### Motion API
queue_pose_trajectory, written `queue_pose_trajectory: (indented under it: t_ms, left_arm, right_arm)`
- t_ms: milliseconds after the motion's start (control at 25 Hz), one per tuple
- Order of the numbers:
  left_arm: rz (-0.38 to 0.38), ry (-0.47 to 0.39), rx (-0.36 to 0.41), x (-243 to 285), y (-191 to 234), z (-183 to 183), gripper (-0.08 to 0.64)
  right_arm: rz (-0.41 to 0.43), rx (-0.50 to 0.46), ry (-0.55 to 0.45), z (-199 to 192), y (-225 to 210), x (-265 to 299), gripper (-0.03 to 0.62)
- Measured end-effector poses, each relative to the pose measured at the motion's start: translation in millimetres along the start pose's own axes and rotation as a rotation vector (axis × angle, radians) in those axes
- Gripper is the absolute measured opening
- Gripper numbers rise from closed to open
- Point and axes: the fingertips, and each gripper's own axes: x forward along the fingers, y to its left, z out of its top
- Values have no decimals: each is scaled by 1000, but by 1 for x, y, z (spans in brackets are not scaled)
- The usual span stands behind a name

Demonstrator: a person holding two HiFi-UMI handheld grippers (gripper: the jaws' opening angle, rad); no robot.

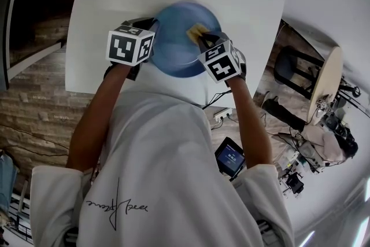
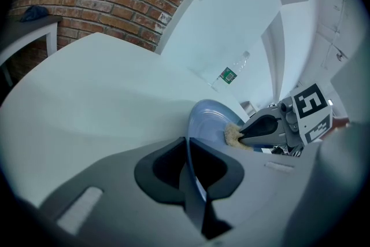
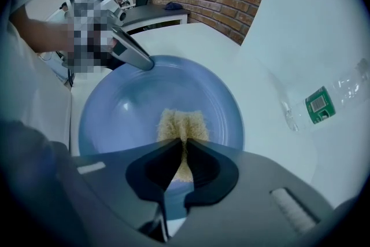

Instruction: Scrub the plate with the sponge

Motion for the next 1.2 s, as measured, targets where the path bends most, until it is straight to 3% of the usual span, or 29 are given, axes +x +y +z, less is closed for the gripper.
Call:
queue_pose_trajectory:
  t_ms: [200,360,520,920,1200]
  left_arm:
    - [-12,-4,-22,3,1,1,38]
    - [-14,-9,-74,0,6,0,84]
    - [-2,-13,-62,-9,7,-1,122]
    - [-4,-102,27,-57,-25,12,112]
    - [-76,-164,56,-80,-64,24,95]
  right_arm:
    - [17,-38,-39,9,10,1,32]
    - [32,-81,-60,12,24,-3,31]
    - [46,-79,-93,11,30,-10,31]
    - [73,25,-261,17,46,-50,26]
    - [125,245,-588,36,41,-106,26]
